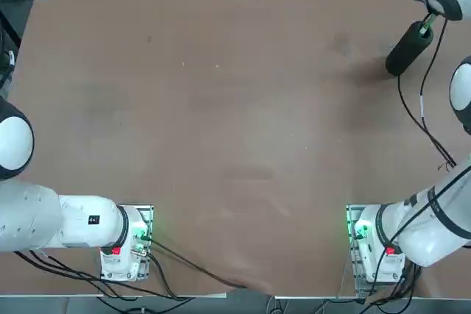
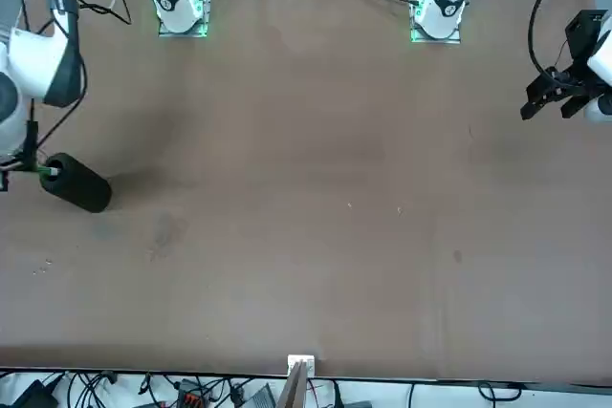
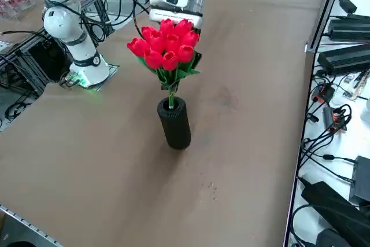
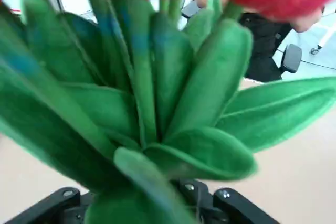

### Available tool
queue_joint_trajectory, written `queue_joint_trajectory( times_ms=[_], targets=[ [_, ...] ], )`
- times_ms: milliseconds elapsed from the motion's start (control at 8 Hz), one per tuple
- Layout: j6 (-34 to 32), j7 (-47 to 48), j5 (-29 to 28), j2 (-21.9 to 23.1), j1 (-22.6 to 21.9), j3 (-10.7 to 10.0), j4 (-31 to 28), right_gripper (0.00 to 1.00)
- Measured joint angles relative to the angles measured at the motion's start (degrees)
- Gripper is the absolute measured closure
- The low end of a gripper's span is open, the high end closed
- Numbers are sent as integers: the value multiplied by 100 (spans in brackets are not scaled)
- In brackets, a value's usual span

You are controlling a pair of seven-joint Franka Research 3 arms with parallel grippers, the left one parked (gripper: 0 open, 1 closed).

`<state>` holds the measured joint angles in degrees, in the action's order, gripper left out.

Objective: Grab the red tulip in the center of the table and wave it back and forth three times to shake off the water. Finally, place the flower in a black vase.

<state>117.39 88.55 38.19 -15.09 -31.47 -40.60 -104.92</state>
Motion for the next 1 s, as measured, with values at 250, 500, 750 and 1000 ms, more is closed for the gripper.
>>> queue_joint_trajectory(
  times_ms=[250, 500, 750, 1000],
  targets=[
    [6, 220, 26, -3, -102, 7, -202, 80],
    [-141, 235, 29, 4, -134, 6, -231, 45],
    [-265, 235, 29, 125, -178, 6, -225, 6],
    [-650, 139, 0, 373, -324, 9, -181, 0]
  ],
)
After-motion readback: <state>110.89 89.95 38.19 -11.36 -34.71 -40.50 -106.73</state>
